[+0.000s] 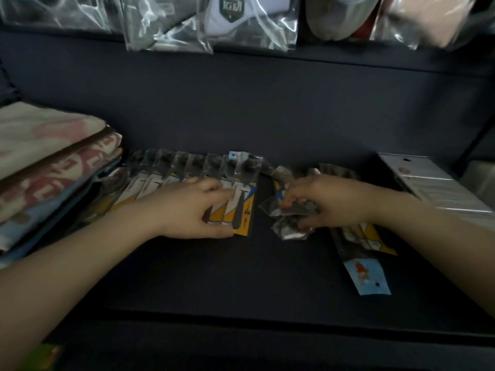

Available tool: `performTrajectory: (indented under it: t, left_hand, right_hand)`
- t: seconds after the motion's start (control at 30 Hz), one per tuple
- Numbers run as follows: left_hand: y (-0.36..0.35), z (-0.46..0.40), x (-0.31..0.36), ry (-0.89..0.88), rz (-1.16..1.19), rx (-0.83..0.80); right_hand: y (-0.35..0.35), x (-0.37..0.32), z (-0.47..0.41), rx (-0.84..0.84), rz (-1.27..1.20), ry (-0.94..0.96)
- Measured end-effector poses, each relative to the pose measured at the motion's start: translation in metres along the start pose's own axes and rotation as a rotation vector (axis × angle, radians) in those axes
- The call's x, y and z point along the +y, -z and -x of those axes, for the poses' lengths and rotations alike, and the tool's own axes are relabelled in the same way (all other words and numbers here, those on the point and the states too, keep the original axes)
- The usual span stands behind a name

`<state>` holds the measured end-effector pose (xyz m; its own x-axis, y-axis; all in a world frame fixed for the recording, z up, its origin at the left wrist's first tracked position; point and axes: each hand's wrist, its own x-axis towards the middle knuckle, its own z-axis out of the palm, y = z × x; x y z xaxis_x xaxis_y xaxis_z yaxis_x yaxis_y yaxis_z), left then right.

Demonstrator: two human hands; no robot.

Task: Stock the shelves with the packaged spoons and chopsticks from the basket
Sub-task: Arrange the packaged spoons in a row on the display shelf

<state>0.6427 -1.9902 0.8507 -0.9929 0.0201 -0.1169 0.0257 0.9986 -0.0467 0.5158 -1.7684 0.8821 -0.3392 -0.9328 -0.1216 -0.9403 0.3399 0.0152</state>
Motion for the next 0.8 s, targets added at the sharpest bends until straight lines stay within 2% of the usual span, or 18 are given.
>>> performTrajectory:
  t: [0.07,0.13,0.23,0.33,0.4,0.5,0.6,0.67,0.7,0.77,0.8]
  left_hand:
    - [0.006,0.002,0.005,0.000,0.082,0.145]
    - [0.010,0.000,0.016,-0.022,0.208,0.320]
    - [0.012,-0.007,0.046,-0.044,0.321,0.497]
    - [0.006,-0.014,0.083,-0.030,0.458,0.623]
    - [0.003,-0.019,0.103,0.004,0.492,0.681]
    - [0.005,-0.020,0.121,0.041,0.553,0.762]
    - [0.011,-0.017,0.124,0.042,0.701,0.803]
    - [0.012,-0.013,0.123,0.065,0.928,0.737]
    - [0.012,-0.010,0.122,0.082,1.057,0.689]
    - [0.010,-0.003,0.119,0.128,1.234,0.599]
    - [0.006,0.001,0.115,0.158,1.248,0.573]
  right_hand:
    - [-0.001,-0.004,0.002,0.227,0.063,0.007]
    - [0.008,-0.002,0.005,0.480,-0.019,0.022]
    - [0.032,-0.002,0.008,0.782,-0.273,-0.026]
    - [0.047,-0.009,0.010,0.946,-0.655,-0.096]
    - [0.053,-0.013,0.012,0.973,-0.982,-0.105]
    - [0.058,-0.016,0.013,0.927,-1.486,-0.066]
    - [0.053,-0.009,0.019,0.708,-1.688,0.082]
    - [0.046,0.004,0.026,0.495,-1.544,0.107]
    - [0.041,0.012,0.028,0.396,-1.349,0.096]
    - [0.026,0.028,0.027,0.261,-0.763,0.072]
    - [0.018,0.035,0.024,0.185,-0.498,0.066]
